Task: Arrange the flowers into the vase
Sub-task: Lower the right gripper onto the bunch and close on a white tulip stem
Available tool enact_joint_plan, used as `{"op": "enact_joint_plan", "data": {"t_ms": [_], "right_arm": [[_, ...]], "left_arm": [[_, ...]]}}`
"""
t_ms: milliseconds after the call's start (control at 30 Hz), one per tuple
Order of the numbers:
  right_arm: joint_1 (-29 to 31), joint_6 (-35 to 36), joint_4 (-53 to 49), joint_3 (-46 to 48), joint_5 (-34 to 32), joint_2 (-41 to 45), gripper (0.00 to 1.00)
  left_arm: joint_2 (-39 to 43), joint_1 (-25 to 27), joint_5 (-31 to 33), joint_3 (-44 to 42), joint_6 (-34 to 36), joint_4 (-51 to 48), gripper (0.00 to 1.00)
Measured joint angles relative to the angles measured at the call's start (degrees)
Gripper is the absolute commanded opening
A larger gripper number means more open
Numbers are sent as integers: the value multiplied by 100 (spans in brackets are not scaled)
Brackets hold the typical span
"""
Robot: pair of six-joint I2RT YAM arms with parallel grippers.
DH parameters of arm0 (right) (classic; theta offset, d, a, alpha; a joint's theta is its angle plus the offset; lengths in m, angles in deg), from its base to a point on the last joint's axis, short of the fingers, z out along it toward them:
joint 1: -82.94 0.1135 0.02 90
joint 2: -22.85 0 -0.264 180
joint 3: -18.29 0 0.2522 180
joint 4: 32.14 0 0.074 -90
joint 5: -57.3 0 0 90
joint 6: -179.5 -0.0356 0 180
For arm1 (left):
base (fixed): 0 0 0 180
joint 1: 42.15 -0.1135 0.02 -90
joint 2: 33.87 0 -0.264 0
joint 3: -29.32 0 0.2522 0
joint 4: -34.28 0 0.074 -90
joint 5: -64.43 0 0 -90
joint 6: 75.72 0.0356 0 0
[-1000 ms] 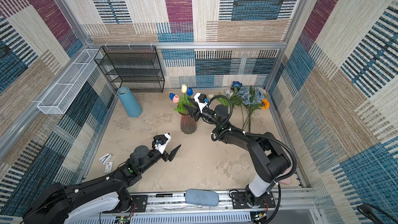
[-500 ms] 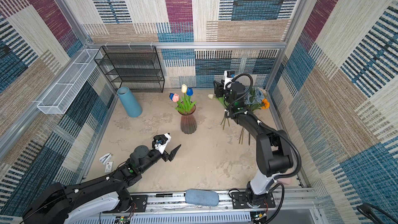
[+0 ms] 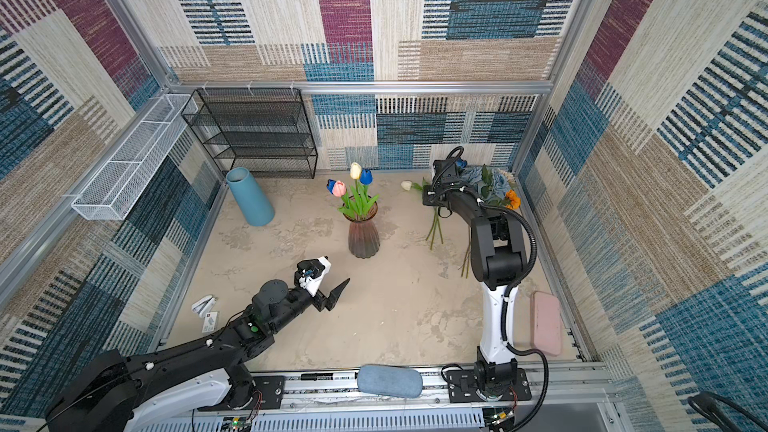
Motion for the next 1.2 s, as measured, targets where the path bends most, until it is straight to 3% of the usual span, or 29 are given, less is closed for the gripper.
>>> {"op": "enact_joint_plan", "data": {"t_ms": [633,1200], "right_arm": [[2,236,-531,-758,-240,-844,23],[4,365,-326,-525,-133,-739,8]], "left_arm": [[-9,0,2,2,0,-2,89],[-24,0,2,15,0,-4,89]]}}
